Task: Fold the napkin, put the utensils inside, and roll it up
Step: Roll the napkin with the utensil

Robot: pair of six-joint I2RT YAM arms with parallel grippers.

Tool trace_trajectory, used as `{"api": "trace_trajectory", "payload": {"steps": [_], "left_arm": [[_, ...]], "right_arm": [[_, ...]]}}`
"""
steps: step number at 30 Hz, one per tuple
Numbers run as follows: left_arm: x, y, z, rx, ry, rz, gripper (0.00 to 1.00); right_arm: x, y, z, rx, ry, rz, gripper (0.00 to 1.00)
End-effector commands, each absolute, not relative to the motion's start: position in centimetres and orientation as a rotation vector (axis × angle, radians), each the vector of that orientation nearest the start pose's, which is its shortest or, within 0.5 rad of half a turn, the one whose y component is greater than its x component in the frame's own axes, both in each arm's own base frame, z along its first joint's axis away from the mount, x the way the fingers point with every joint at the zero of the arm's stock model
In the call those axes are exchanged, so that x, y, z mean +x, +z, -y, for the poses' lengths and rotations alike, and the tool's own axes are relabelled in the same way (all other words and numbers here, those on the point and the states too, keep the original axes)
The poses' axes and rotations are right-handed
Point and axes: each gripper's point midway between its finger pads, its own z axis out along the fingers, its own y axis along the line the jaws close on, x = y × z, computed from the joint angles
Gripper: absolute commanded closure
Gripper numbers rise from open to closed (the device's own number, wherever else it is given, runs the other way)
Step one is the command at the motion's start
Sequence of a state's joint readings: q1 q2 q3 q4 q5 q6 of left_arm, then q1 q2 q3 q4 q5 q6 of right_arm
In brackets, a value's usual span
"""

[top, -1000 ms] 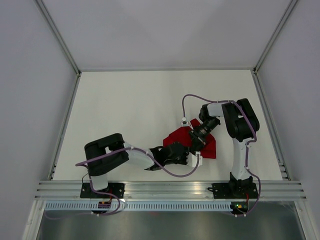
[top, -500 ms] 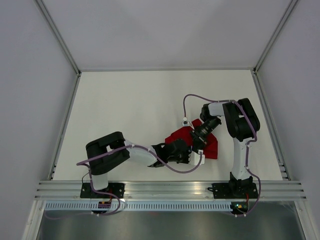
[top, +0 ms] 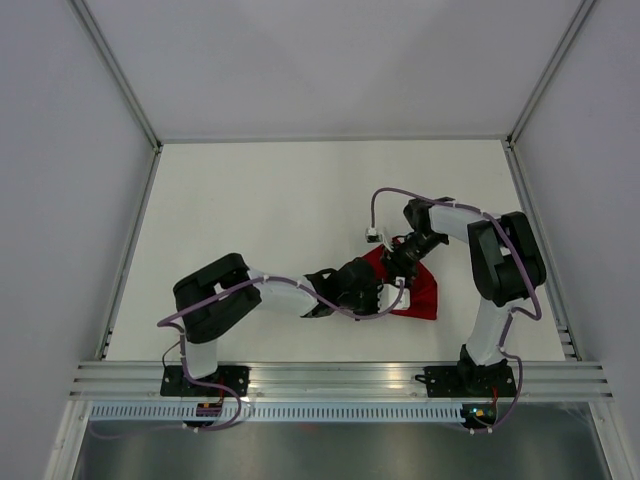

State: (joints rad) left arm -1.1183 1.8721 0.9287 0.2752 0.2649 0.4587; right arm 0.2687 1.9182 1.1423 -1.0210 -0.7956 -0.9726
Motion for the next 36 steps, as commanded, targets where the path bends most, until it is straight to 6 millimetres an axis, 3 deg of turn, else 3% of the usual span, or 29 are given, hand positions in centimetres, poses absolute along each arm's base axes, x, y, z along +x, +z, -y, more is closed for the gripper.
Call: {"api": "trace_trajectory", "payload": {"steps": [1, 8, 14, 16, 17, 19, 20, 27, 36], "left_arm": [[13.8, -2.4, 39.4, 1.822, -0.804, -1.779, 0.98], [14.4, -1.6, 39.5, 1.757, -0.953, -1.88, 0.98], [15.1, -1.6, 38.7, 1.668, -1.145, -2.051, 0.98], [15.7, -1.5, 38.7, 1.621, -1.222, -2.099, 0.98], [15.9, -1.3, 38.7, 1.611, -1.244, -2.124, 0.98], [16.1, -1.7, 38.6, 1.591, -1.279, -2.179, 0.98], [16.3, -1.4, 38.7, 1.588, -1.29, -2.199, 0.98], [17.8, -1.4, 38.9, 1.492, -1.354, -2.326, 0.98], [19.5, -1.2, 38.5, 1.371, -1.389, -2.398, 0.98]], "right_arm": [[25.7, 2.2, -16.2, -1.515, 0.995, -2.271, 0.46], [28.0, 5.8, -16.1, -1.403, 0.86, -2.164, 0.43], [28.1, 8.8, -15.7, -1.378, 0.759, -2.065, 0.43], [28.1, 8.9, -15.2, -1.36, 0.706, -2.043, 0.43], [28.1, 10.0, -15.1, -1.359, 0.666, -1.998, 0.43], [27.3, 9.7, -14.9, -1.365, 0.637, -1.966, 0.43], [26.9, 10.5, -14.8, -1.37, 0.613, -1.925, 0.42], [22.6, 8.3, -14.8, -1.509, 0.659, -1.871, 0.41], [26.2, 8.7, -13.9, -1.318, 0.497, -1.919, 0.42]]}}
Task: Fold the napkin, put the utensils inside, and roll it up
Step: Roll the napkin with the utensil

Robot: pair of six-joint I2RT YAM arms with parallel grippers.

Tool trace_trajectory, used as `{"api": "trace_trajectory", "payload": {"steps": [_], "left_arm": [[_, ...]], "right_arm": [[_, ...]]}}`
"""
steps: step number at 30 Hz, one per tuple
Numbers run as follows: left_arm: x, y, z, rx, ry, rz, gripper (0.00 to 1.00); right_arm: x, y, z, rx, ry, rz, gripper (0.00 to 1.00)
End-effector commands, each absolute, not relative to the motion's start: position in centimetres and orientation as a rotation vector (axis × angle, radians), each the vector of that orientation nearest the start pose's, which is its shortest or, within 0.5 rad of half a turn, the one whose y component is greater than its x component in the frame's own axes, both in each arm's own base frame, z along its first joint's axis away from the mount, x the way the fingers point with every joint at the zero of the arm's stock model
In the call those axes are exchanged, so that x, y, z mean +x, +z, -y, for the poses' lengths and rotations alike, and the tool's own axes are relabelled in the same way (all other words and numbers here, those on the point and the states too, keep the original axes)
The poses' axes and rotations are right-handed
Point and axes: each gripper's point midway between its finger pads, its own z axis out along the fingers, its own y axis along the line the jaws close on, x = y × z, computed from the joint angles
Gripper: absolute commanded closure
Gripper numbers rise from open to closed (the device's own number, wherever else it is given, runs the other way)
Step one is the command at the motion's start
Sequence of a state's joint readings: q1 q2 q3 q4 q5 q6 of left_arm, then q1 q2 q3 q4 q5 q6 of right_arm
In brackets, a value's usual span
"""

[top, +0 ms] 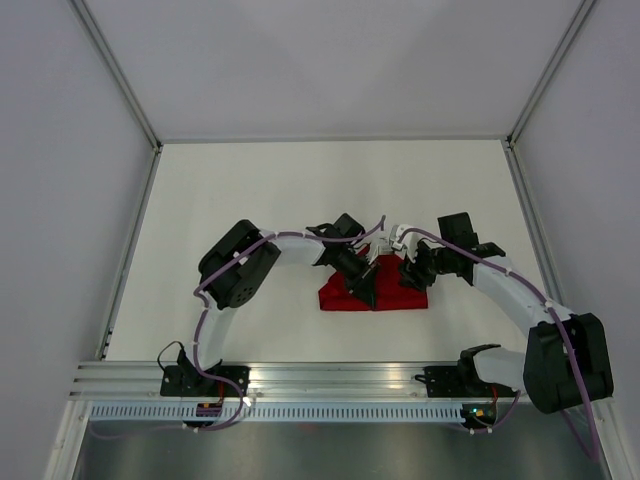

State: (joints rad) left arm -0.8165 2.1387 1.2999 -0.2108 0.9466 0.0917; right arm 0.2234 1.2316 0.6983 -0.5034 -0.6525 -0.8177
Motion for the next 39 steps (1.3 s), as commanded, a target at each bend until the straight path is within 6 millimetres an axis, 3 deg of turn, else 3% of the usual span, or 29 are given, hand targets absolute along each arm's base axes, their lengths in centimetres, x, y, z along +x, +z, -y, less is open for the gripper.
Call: {"api": "trace_trajectory", "payload": {"steps": [1, 5, 8, 13, 20, 27, 39], "left_arm": [[19.6, -1.3, 38.4, 1.364, -1.389, -2.404, 0.98], [20.2, -1.2, 38.0, 1.32, -1.411, -2.424, 0.98], [20.3, -1.2, 37.9, 1.313, -1.425, -2.424, 0.98], [20.2, -1.4, 37.8, 1.296, -1.452, -2.442, 0.98], [20.2, -1.8, 37.8, 1.273, -1.498, -2.46, 0.98], [20.2, -2.1, 37.6, 1.258, -1.518, -2.48, 0.98], [20.2, -2.4, 37.7, 1.265, -1.531, -2.479, 0.98]], "right_arm": [[26.3, 8.9, -13.9, -1.318, 0.49, -1.912, 0.41], [25.9, 9.2, -14.3, -1.322, 0.532, -1.897, 0.41], [26.8, 9.6, -14.2, -1.276, 0.502, -1.898, 0.41], [24.4, 9.8, -15.2, -1.414, 0.6, -1.804, 0.39], [21.7, 7.3, -18.1, -1.6, 0.495, -1.703, 0.37], [21.1, 4.6, -19.3, -1.695, 0.454, -1.689, 0.35], [20.6, 2.1, -20.8, -1.733, 0.437, -1.704, 0.35]]}}
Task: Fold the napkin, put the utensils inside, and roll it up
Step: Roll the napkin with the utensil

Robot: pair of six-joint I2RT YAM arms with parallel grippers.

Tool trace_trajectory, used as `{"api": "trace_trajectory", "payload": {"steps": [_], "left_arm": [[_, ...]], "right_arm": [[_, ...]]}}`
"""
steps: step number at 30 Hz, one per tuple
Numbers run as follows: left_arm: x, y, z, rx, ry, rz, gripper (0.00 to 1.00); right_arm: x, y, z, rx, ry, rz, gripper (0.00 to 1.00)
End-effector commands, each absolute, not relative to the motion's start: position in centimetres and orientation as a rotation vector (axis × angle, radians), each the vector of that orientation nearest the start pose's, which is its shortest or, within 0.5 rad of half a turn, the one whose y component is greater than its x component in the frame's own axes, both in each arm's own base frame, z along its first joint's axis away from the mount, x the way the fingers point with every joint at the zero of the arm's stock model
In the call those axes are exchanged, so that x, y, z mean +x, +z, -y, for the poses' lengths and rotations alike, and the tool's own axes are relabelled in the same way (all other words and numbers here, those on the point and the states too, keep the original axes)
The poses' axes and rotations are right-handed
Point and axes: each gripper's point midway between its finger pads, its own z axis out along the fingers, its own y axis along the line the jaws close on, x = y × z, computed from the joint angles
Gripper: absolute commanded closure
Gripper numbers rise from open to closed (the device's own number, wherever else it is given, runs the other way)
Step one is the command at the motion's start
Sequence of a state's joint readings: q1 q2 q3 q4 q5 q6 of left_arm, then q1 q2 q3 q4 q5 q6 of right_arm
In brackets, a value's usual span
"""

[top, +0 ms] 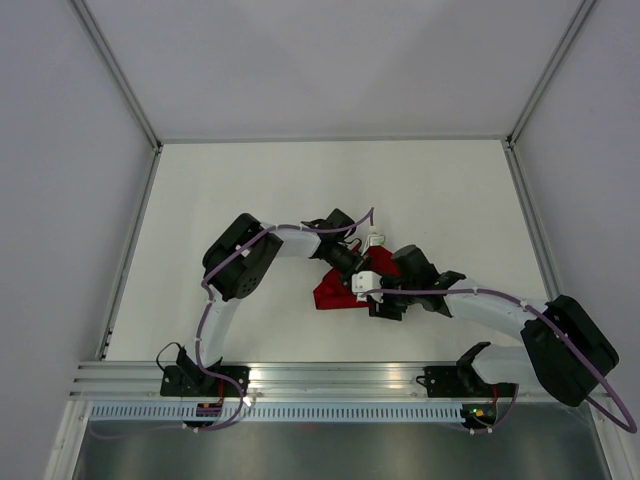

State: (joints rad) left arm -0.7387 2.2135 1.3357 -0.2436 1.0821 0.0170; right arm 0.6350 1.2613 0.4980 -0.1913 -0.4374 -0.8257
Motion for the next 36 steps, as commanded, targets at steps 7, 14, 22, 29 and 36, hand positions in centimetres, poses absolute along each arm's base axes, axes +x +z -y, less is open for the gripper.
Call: {"api": "trace_trajectory", "payload": {"steps": [7, 14, 22, 29, 36], "left_arm": [[20.3, -2.2, 37.7, 1.269, -1.523, -2.474, 0.98], [20.7, -2.0, 37.8, 1.25, -1.493, -2.483, 0.81], [22.3, 1.5, 38.5, 1.16, -1.535, -2.412, 0.59], [24.0, 5.5, 38.6, 1.054, -1.564, -2.297, 0.54], [27.5, 10.0, 36.8, 0.791, -1.562, -2.101, 0.53]], "right_arm": [[21.1, 1.5, -20.9, -1.728, 0.416, -1.73, 0.43], [20.0, 0.4, -20.2, -1.783, 0.447, -1.799, 0.78], [18.7, -0.1, -19.6, -1.801, 0.512, -1.856, 0.92], [18.1, -0.3, -19.2, -1.792, 0.631, -1.921, 0.97], [18.7, -0.1, -18.6, -1.773, 0.788, -2.02, 0.98]]}}
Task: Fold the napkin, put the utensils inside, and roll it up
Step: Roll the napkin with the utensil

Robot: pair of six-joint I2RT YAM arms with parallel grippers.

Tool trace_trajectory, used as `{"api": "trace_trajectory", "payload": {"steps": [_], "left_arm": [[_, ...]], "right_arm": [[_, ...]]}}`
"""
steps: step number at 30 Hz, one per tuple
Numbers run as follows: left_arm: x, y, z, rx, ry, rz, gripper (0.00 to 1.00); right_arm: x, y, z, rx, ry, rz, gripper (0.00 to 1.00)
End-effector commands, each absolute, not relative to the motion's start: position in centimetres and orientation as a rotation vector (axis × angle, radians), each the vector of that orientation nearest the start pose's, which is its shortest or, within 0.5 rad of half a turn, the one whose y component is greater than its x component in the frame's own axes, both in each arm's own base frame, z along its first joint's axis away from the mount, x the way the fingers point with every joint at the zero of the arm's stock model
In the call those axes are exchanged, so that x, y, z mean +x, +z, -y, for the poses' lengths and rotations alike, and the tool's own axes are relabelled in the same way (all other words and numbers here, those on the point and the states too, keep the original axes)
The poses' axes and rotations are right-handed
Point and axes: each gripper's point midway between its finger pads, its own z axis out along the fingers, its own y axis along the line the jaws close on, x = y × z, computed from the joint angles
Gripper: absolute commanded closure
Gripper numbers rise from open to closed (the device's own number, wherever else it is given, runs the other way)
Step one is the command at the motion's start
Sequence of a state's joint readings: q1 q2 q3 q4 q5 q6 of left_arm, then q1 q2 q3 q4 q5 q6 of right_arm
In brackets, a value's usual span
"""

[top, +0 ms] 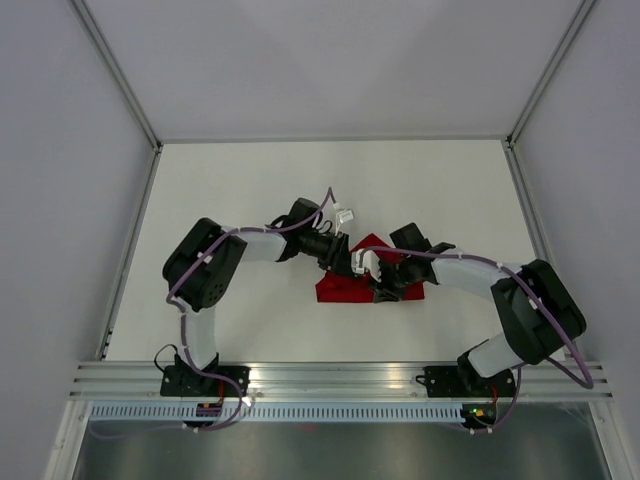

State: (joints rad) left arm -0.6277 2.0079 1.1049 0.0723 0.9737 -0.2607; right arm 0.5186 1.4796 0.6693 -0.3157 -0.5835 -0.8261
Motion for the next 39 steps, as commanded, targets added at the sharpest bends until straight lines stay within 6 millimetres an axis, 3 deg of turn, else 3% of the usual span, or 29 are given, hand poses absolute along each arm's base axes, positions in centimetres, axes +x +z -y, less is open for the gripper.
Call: {"api": "trace_trajectory", "payload": {"steps": [1, 2, 3, 5, 7, 8, 9, 10, 11, 12, 14, 16, 17, 21, 25, 29, 39], "left_arm": [[28.8, 10.6, 36.3, 0.732, -1.518, -2.066, 0.53], [28.5, 11.4, 35.6, 0.688, -1.507, -2.045, 0.53], [29.7, 12.4, 35.3, 0.652, -1.454, -1.975, 0.53], [29.5, 12.4, 34.3, 0.606, -1.389, -1.947, 0.52], [30.5, 15.1, 33.5, 0.546, -1.3, -1.818, 0.49], [30.1, 14.3, 32.6, 0.532, -1.261, -1.814, 0.45], [30.6, 15.5, 31.9, 0.49, -1.197, -1.769, 0.43], [30.2, 15.1, 31.1, 0.478, -1.164, -1.757, 0.42], [30.2, 15.3, 30.6, 0.483, -1.127, -1.73, 0.34], [30.3, 16.3, 30.1, 0.463, -1.086, -1.694, 0.33], [29.7, 15.7, 29.4, 0.498, -1.022, -1.686, 0.31], [29.0, 16.6, 29.9, 0.543, -0.935, -1.652, 0.3], [28.6, 15.4, 29.8, 0.628, -0.843, -1.675, 0.3], [27.0, 15.1, 31.6, 0.819, -0.526, -1.598, 0.3], [26.8, 15.0, 32.5, 0.9, -0.399, -1.561, 0.32], [25.1, 12.8, 34.7, 1.098, -0.255, -1.481, 0.34], [20.6, 7.2, 39.4, 1.432, -0.252, -1.385, 0.27]], "right_arm": [[18.9, -0.1, -18.4, -1.763, 0.808, -2.037, 0.98], [18.7, -0.6, -18.2, -1.777, 0.835, -2.055, 0.98], [19.0, -0.2, -18.2, -1.77, 0.866, -2.071, 0.98], [18.9, -0.8, -17.9, -1.779, 0.916, -2.105, 0.98], [19.2, -0.7, -17.8, -1.767, 0.959, -2.136, 0.98], [19.1, -1.2, -17.8, -1.764, 0.99, -2.163, 0.99], [19.4, -1.0, -17.7, -1.764, 1.009, -2.169, 0.98], [19.3, -1.5, -17.7, -1.758, 1.045, -2.193, 0.99], [19.4, -1.6, -17.7, -1.756, 1.062, -2.2, 0.99], [19.8, -1.4, -17.6, -1.754, 1.076, -2.205, 0.99], [20.0, -1.6, -17.6, -1.742, 1.12, -2.23, 0.99], [20.1, -2.1, -17.5, -1.731, 1.155, -2.252, 0.99], [20.3, -1.8, -17.5, -1.727, 1.171, -2.26, 0.99], [20.8, -2.1, -17.4, -1.71, 1.229, -2.288, 0.99], [21.0, -2.3, -17.4, -1.692, 1.262, -2.305, 0.99], [21.2, -2.4, -17.3, -1.677, 1.272, -2.322, 0.99], [21.4, -3.1, -16.8, -1.66, 1.26, -2.365, 0.99]]}}
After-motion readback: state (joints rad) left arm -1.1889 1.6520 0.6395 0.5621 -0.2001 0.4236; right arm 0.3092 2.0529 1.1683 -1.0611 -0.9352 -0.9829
